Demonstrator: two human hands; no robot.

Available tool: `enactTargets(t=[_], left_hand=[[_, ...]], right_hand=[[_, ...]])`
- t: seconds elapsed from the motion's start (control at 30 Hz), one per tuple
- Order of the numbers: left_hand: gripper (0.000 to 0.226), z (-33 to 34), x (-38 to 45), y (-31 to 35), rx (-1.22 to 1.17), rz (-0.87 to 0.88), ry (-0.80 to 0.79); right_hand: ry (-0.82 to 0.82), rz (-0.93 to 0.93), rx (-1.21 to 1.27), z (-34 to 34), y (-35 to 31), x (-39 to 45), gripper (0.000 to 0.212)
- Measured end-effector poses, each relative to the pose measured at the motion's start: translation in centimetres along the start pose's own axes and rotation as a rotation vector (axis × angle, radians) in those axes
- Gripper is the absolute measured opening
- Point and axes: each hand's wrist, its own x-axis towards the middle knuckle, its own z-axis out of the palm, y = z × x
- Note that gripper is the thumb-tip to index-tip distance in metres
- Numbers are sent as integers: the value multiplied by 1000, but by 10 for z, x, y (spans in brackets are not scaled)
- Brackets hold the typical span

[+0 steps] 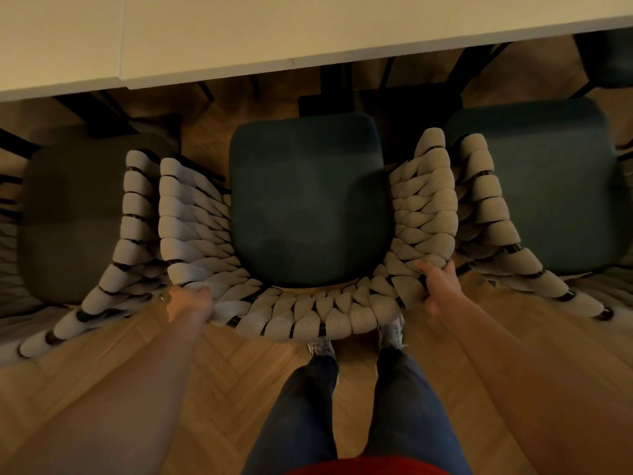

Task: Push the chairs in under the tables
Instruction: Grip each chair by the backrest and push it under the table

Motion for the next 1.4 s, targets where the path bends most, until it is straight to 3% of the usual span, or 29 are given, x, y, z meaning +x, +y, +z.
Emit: enactTargets(t=[0.13, 0.3, 0.47, 0.57, 0.63, 0.8, 1.0, 1.17, 1.4], left_hand=[[74, 8, -26, 4, -45, -14, 46], [71, 38, -100, 7, -46, 95, 165], [51, 113, -209, 17, -192, 356, 298], [36, 166, -289, 31, -321, 551, 263], [31, 199, -338, 45, -365, 582, 177], [24, 265, -415, 74, -323, 532, -45], [53, 319, -442, 118, -398, 372, -291], [65, 360, -448, 165, -535, 252, -283], [76, 390, -456, 194, -601, 46, -148]], right_hand=[[-79, 23, -52, -11, -2, -2, 64], [-159, 22, -22, -59, -13, -7, 69], [-160, 88, 1, -158, -11, 6, 69], [-124, 112, 56, -234, -13, 17, 64], [-99, 110, 98, -281, -16, 25, 63], [-6, 81, 179, -364, -35, 41, 69], [70, 19, 255, -425, -86, 77, 65], [155, 78, 276, -464, -134, 115, 76], [219, 47, 290, -501, -193, 158, 63]])
